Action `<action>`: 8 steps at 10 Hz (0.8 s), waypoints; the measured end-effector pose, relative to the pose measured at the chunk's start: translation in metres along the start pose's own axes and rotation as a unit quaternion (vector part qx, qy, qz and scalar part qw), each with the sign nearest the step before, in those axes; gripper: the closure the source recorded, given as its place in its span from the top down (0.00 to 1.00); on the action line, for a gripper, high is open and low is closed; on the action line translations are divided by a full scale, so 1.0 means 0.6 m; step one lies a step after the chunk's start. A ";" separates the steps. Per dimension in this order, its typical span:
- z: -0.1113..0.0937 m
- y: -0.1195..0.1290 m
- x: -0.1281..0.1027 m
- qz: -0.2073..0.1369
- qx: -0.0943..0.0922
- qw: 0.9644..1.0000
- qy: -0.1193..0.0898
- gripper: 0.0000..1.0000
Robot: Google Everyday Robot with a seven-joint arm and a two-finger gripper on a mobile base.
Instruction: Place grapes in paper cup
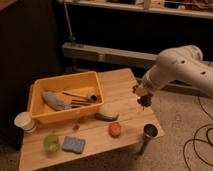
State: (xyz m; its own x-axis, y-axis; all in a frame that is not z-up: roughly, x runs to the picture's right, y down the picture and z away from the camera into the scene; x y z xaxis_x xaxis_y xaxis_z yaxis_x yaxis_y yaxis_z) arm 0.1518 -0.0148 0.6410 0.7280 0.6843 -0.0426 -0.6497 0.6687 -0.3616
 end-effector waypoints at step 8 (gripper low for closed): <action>0.053 0.119 -0.318 -0.124 -0.054 0.987 -0.089 0.00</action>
State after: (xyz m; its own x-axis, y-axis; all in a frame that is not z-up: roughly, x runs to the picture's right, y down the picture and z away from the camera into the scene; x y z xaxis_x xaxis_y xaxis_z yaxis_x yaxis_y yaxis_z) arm -0.0401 -0.0883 0.6531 0.8050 0.5509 0.2202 -0.4234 0.7934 -0.4372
